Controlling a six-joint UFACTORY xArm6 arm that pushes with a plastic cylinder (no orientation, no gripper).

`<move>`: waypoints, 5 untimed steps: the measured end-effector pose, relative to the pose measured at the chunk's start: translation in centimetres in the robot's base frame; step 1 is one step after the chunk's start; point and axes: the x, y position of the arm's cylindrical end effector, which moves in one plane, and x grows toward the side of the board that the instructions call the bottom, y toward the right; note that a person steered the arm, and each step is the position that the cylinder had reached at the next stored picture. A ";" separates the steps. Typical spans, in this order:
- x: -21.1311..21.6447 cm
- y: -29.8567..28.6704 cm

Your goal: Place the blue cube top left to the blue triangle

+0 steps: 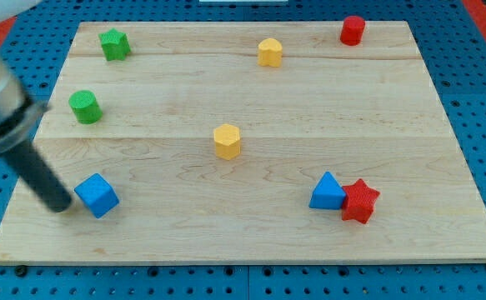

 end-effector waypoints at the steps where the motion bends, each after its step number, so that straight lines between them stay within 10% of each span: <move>1: -1.6 9.7; 5: -3.5 26.2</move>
